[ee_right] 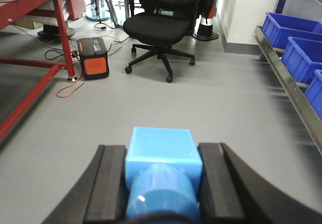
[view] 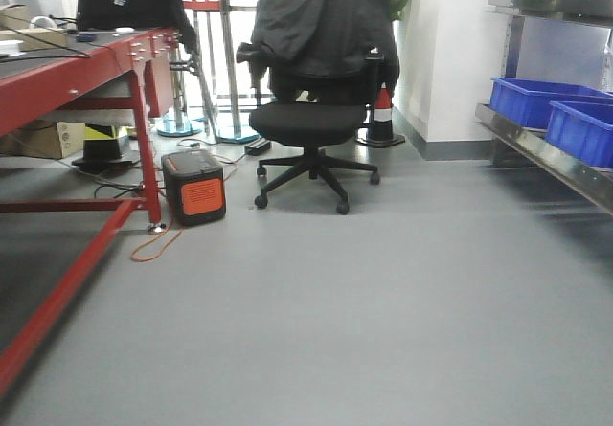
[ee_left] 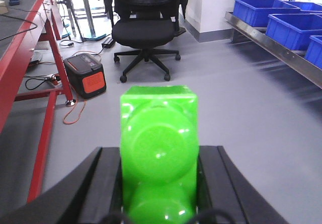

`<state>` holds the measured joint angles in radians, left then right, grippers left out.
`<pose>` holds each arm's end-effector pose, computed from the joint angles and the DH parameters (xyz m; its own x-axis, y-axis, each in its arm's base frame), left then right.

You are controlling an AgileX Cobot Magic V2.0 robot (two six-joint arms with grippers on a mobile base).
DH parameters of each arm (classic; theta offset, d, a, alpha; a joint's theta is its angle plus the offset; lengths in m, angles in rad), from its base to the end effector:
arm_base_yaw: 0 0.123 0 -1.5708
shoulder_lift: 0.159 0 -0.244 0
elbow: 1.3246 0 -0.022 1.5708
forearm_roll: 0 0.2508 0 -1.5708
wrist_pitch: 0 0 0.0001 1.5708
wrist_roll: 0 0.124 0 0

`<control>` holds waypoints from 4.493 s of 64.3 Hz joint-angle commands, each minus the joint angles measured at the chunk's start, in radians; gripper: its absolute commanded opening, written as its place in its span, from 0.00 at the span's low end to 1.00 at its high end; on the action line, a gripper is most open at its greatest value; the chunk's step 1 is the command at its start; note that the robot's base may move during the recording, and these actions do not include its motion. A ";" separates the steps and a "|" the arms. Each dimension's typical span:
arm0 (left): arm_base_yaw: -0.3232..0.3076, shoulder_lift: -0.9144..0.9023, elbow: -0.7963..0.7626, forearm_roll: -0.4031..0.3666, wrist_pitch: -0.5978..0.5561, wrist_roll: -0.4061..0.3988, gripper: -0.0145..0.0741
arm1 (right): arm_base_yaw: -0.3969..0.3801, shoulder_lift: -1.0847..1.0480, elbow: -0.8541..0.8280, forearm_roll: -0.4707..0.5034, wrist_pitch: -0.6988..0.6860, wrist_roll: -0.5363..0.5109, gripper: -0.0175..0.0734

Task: Grab block from conveyor and place in blue bin
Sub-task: 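Drive the base away from the belt toward the shelf of blue bins, then align the base with the blue bins on the shelf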

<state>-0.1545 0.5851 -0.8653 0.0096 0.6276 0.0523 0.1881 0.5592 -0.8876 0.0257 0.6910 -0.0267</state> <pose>0.1646 -0.0249 0.3669 -0.2448 0.0989 -0.9645 0.1635 0.9848 0.0595 0.1530 0.0312 0.3712 -0.2656 -0.0576 -0.9624 -0.2043 0.9789 -0.0022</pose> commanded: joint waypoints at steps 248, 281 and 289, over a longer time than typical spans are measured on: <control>-0.006 -0.004 -0.008 -0.003 -0.018 -0.004 0.04 | -0.006 -0.005 -0.009 -0.008 -0.018 0.001 0.02; -0.006 -0.004 -0.008 -0.003 -0.018 -0.004 0.04 | -0.006 -0.005 -0.009 -0.008 -0.018 0.001 0.02; -0.006 -0.004 -0.008 -0.003 -0.018 -0.004 0.04 | -0.006 -0.005 -0.009 -0.008 -0.018 0.001 0.02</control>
<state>-0.1545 0.5851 -0.8653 0.0096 0.6276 0.0523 0.1881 0.5592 -0.8876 0.0257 0.6910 -0.0267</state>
